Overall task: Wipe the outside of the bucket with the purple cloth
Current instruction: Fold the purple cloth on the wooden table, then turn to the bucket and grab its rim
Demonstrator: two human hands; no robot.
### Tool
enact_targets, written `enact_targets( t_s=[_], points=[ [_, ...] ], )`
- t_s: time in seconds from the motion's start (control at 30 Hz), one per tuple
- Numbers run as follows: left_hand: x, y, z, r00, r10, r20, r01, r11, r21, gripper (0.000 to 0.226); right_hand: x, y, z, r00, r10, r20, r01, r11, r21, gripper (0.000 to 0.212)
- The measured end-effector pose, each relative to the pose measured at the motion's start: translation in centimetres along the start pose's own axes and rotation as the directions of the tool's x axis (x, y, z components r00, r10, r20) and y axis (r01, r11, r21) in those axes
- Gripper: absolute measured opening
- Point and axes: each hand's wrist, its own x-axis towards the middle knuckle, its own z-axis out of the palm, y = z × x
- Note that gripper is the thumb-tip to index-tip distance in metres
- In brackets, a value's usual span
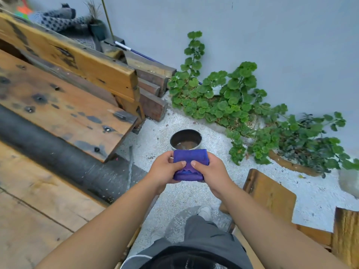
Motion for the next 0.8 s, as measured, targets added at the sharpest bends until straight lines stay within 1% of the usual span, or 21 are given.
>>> enact_targets(
  t_s=[0.1, 0.27, 0.43, 0.6, 0.67, 0.8],
  points=[
    [2.9, 0.5, 2.4, 1.0, -0.011, -0.022, 0.011, 1.0, 0.003, 0.019, 3.2, -0.2, -2.5, 0.999, 0.026, 0.02, -0.026, 1.0, 0.015, 0.024],
    [8.6, -0.4, 6.0, 0.996, -0.069, -0.061, 0.069, 0.998, -0.004, 0.019, 9.2, 2.1, -6.8, 0.994, 0.105, 0.029, -0.106, 0.994, 0.037, 0.026],
    [16.8, -3.3, 8.1, 0.987, -0.127, -0.097, 0.129, 0.991, 0.017, 0.019, 16.7, 6.7, -9.9, 0.97, 0.243, 0.018, -0.243, 0.961, 0.133, 0.021],
    [26.7, -8.7, 8.1, 0.983, -0.156, -0.096, 0.158, 0.987, 0.015, 0.021, 25.3, 13.5, -11.4, 0.956, 0.287, -0.055, -0.271, 0.941, 0.205, 0.023],
    [31.4, -11.0, 7.8, 0.985, -0.145, -0.095, 0.151, 0.987, 0.049, 0.024, 29.2, 17.1, -11.9, 0.952, 0.291, -0.09, -0.262, 0.933, 0.246, 0.025],
    [39.6, -15.5, 6.8, 0.989, -0.123, -0.086, 0.131, 0.987, 0.094, 0.037, 36.2, 24.0, -11.8, 0.941, 0.322, -0.101, -0.269, 0.897, 0.35, 0.031]
  ],
)
